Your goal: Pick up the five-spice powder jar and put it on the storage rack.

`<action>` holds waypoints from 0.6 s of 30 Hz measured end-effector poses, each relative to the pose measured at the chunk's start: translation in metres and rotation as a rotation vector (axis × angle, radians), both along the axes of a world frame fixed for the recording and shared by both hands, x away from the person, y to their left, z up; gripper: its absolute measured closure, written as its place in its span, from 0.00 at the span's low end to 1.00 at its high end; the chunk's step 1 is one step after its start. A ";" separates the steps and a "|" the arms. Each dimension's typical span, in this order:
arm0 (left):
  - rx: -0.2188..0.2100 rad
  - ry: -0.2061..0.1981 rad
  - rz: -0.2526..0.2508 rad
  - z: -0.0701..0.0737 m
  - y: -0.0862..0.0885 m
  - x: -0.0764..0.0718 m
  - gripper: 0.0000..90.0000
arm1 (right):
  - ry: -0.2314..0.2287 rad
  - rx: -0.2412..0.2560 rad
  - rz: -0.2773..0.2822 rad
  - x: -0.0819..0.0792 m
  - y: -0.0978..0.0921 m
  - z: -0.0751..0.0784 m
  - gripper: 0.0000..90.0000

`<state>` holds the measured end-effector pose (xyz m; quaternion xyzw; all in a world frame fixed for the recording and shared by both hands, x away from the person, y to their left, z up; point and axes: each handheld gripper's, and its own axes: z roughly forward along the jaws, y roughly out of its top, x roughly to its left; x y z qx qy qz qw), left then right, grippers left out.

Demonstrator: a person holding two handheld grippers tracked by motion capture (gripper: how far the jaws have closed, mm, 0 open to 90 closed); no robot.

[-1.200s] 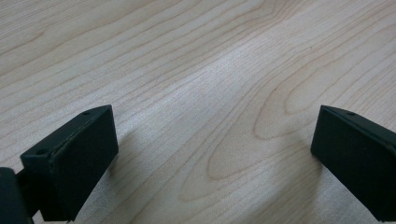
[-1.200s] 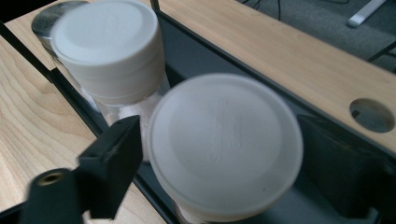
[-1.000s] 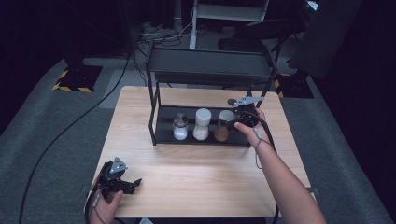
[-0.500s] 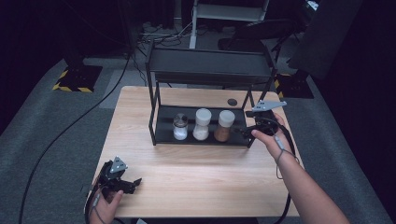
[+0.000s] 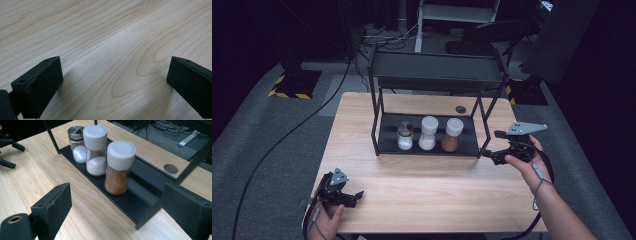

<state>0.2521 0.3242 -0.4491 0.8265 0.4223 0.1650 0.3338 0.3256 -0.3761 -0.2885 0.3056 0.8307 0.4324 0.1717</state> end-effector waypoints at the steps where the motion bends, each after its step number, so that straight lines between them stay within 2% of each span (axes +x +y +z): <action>1: 0.000 0.000 0.000 0.000 0.000 0.000 0.00 | -0.003 0.002 0.001 -0.002 -0.003 -0.001 0.10; 9: 0.000 0.000 0.000 0.000 0.000 0.000 0.00 | 0.003 0.010 -0.003 -0.014 -0.017 -0.012 0.09; 18: 0.000 0.001 0.001 0.000 0.000 0.000 0.00 | 0.002 0.019 -0.014 -0.021 -0.025 -0.032 0.08</action>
